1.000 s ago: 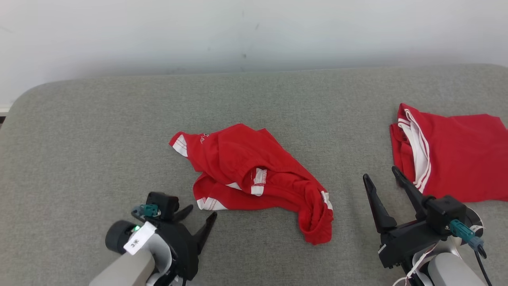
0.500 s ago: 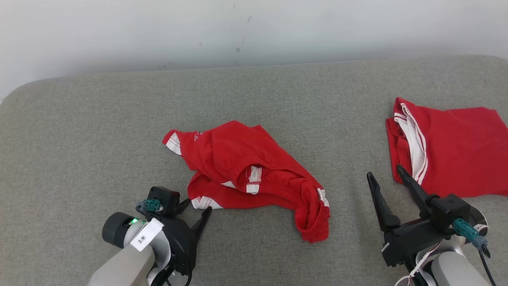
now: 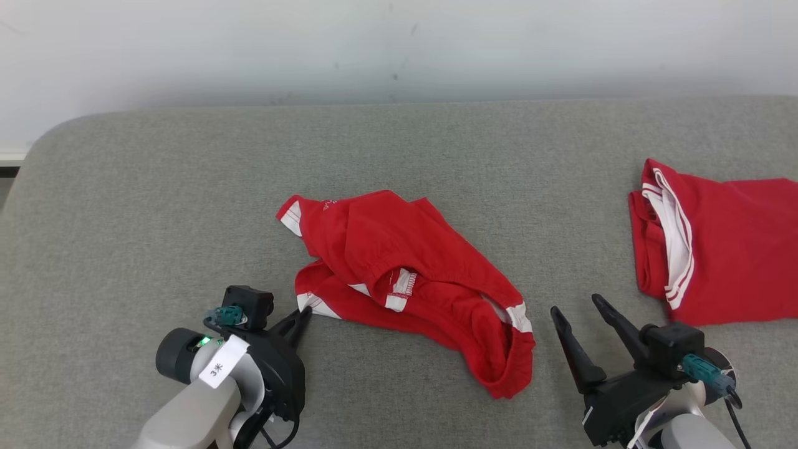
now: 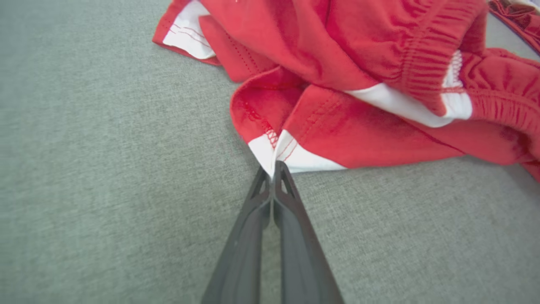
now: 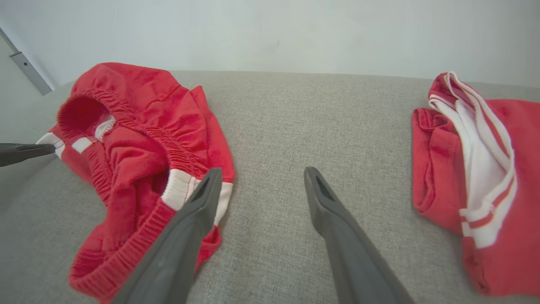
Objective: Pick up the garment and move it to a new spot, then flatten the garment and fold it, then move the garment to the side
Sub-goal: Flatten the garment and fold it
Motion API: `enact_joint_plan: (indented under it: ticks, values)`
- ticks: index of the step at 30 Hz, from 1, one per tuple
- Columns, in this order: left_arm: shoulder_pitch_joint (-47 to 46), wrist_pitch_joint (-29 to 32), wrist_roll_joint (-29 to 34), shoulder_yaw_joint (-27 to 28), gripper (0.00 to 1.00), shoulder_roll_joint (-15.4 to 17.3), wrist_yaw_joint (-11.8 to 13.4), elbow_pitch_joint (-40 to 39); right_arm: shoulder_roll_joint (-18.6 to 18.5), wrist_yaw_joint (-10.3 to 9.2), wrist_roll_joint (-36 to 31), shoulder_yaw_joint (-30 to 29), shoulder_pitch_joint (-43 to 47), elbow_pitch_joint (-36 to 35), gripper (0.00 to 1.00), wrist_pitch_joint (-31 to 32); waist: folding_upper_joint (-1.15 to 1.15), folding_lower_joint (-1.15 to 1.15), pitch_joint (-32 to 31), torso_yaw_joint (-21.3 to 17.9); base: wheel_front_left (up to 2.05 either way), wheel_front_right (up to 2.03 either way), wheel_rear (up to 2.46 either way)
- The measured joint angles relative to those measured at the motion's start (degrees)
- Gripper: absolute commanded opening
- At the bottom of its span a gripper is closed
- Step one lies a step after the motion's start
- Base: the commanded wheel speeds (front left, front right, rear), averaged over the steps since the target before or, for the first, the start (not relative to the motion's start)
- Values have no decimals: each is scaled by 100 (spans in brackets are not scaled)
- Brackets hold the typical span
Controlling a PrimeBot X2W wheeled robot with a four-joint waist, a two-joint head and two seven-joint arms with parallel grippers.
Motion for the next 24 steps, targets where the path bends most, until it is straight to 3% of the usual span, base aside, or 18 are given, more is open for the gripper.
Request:
enact_joint_plan:
  ticks: [22, 23, 24]
  values:
    - [-1, -344, 7, -1, 0, -232, 52, 252, 189, 144, 186, 624, -351, 421, 100, 680, 0, 0, -218, 519, 0, 0, 0]
    - [-1, -349, 8, -4, 0, -253, 51, 254, 190, 144, 186, 634, -362, 468, 60, 704, 0, -1, -227, 535, 0, 0, 0]
    - [-1, -350, 9, -9, 0, -279, 49, 256, 189, 144, 185, 646, -370, 531, 41, 750, 0, -1, -234, 553, 0, 0, 0]
